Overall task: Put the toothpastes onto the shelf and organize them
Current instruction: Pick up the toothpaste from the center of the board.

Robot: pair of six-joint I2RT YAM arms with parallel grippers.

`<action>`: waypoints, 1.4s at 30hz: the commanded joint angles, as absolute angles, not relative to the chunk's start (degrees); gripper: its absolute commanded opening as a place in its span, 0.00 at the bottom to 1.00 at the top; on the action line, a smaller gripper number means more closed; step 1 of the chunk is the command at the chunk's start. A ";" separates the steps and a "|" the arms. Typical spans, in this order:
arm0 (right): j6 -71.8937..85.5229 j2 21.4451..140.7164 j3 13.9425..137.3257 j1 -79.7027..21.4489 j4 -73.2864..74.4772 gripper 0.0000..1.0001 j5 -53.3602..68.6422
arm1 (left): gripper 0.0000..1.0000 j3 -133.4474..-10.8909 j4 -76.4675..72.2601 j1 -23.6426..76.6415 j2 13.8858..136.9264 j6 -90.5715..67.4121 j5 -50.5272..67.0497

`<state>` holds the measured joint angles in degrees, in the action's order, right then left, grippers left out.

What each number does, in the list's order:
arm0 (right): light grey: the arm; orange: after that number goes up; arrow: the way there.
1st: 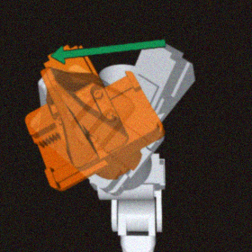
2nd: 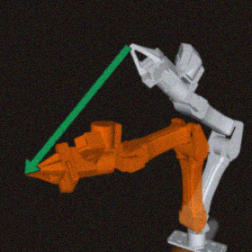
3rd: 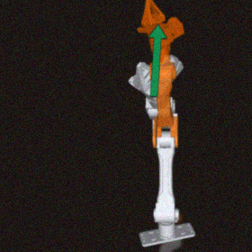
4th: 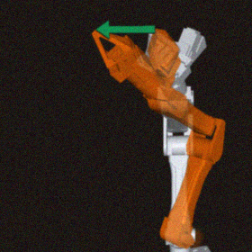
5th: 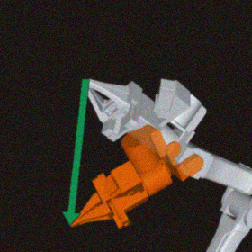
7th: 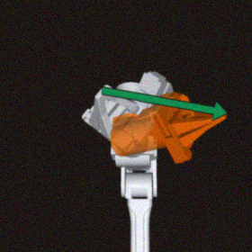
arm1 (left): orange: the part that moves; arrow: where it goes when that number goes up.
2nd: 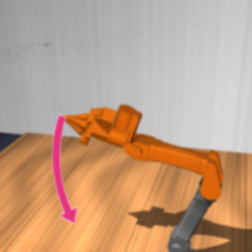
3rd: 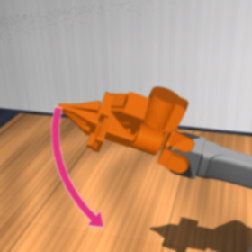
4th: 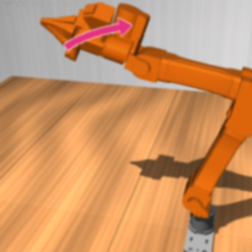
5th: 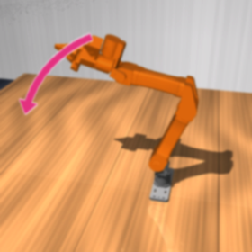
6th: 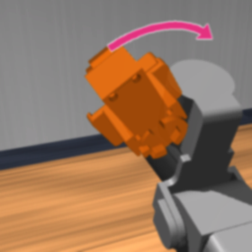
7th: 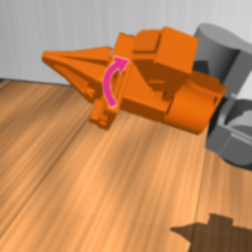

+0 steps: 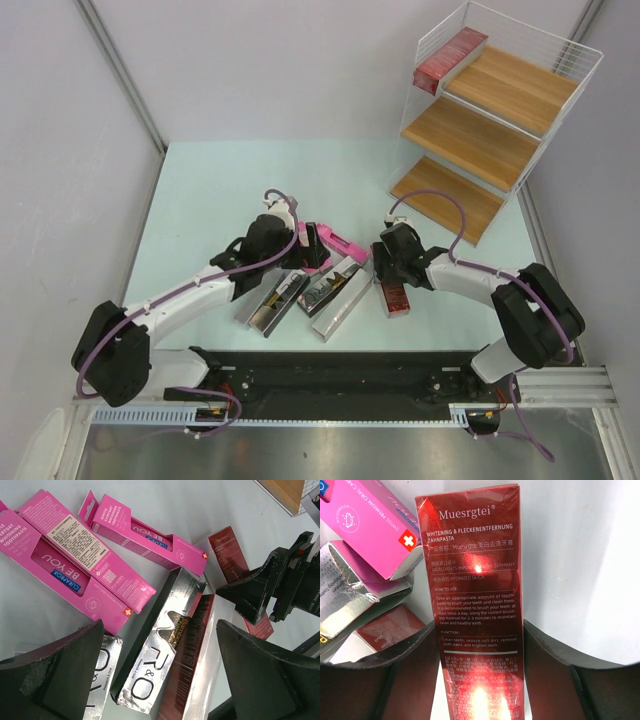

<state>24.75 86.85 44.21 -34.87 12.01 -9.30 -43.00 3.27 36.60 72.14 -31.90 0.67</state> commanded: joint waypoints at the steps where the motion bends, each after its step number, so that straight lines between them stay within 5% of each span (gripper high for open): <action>1: 25.40 85.52 44.21 -35.07 10.55 0.52 -11.51 | 1.00 -45.70 3.78 36.21 71.63 -30.68 1.32; 12: 28.03 63.65 44.21 -33.84 12.30 0.45 -16.17 | 1.00 -47.11 -0.69 36.74 67.50 -23.12 12.46; 19: 31.20 47.31 44.21 -33.75 12.57 0.44 -22.75 | 1.00 -56.75 -2.11 47.52 76.96 -17.05 18.37; 42: 34.63 38.85 44.21 -35.77 15.38 0.42 -23.99 | 0.98 -68.12 -23.31 57.04 94.75 -29.10 30.15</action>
